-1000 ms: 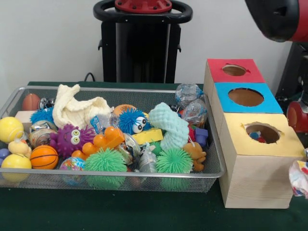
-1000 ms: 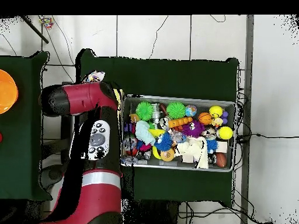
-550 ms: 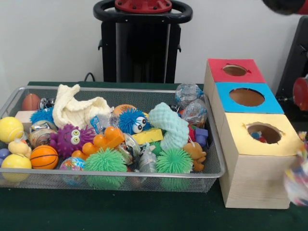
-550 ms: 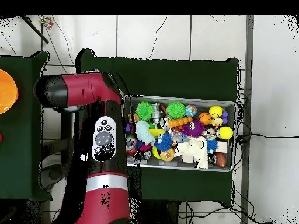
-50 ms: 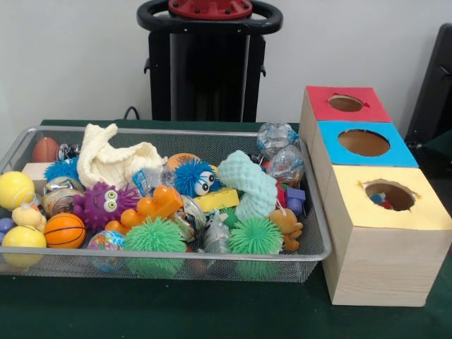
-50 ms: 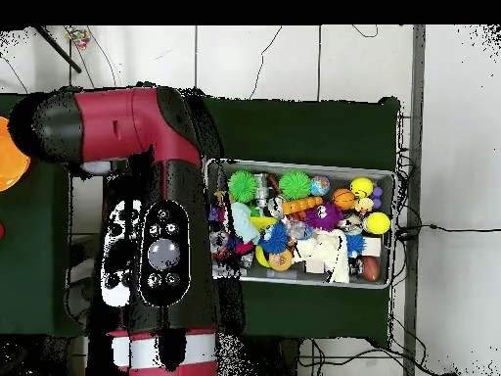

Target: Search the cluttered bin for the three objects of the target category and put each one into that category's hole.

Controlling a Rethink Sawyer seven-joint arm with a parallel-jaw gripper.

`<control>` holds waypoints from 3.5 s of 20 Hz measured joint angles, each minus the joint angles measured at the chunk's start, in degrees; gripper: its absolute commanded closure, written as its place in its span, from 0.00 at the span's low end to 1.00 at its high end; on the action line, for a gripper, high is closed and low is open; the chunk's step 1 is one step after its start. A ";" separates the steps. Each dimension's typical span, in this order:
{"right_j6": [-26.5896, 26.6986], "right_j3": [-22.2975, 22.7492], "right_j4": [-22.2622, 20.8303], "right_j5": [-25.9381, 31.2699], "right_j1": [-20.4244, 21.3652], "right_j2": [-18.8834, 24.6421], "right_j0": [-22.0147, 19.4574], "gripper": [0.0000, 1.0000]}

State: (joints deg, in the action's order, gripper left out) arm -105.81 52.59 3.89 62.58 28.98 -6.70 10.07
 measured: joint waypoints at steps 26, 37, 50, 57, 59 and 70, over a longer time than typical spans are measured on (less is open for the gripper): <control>0.00 -8.41 -0.39 0.19 -0.94 0.36 -6.76 1.00; 0.00 -8.41 -0.82 0.19 -1.16 0.48 -9.08 1.00; 0.00 -6.67 -4.06 -2.61 -2.23 1.76 -9.24 1.00; 0.00 -0.20 -4.45 -6.89 -0.38 3.75 -10.70 1.00; 0.00 2.37 -4.76 -7.72 0.60 3.83 -11.58 1.00; 0.00 17.84 -7.67 -15.21 8.75 4.16 -16.65 1.00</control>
State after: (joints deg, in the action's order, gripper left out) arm -105.81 70.43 -3.79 47.37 37.74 -2.54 -6.58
